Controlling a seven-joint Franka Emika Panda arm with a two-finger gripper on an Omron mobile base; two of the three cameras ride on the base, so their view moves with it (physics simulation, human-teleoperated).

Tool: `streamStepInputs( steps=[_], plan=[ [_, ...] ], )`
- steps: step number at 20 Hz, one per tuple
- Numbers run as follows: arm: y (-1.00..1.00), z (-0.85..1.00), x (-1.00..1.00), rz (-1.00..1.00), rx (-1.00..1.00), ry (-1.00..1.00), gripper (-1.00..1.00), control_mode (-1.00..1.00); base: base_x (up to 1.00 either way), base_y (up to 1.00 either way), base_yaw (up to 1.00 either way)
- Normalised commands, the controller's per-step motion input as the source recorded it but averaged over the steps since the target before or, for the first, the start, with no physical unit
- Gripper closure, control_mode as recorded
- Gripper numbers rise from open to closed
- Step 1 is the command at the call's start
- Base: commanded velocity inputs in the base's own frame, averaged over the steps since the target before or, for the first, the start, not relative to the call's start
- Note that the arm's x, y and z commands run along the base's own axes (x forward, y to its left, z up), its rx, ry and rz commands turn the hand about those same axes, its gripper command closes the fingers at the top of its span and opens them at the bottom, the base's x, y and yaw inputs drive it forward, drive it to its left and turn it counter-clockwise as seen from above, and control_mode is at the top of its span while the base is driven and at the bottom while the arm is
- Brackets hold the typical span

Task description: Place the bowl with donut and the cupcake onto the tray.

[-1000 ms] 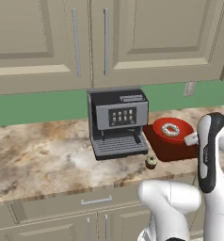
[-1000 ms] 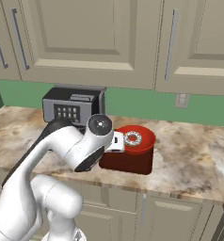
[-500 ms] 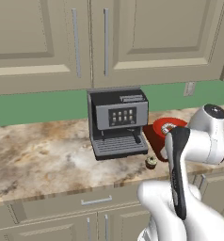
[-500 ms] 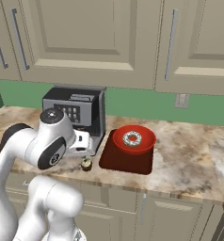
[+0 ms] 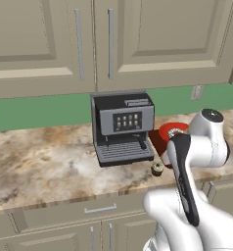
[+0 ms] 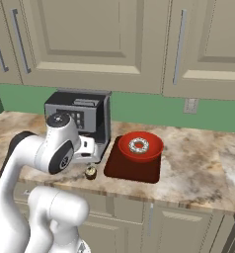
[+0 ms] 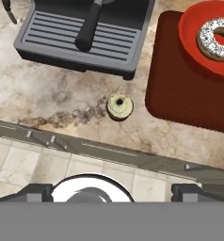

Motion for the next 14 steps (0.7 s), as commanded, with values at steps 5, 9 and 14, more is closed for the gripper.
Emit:
streamStepInputs(
  steps=[5,9,14],
  plan=[
    [0.15,-0.33,0.21,0.0,0.0,0.0,-1.0,-1.0,0.0,0.0,0.0],
    [0.02,-0.38,0.19,0.0,0.0,-0.02,-1.0,-1.0,0.0,0.0,0.0],
    [0.0,-0.39,0.39,-0.02,-0.01,-0.02,-1.0,-1.0,0.0,0.0,0.0]
  ],
)
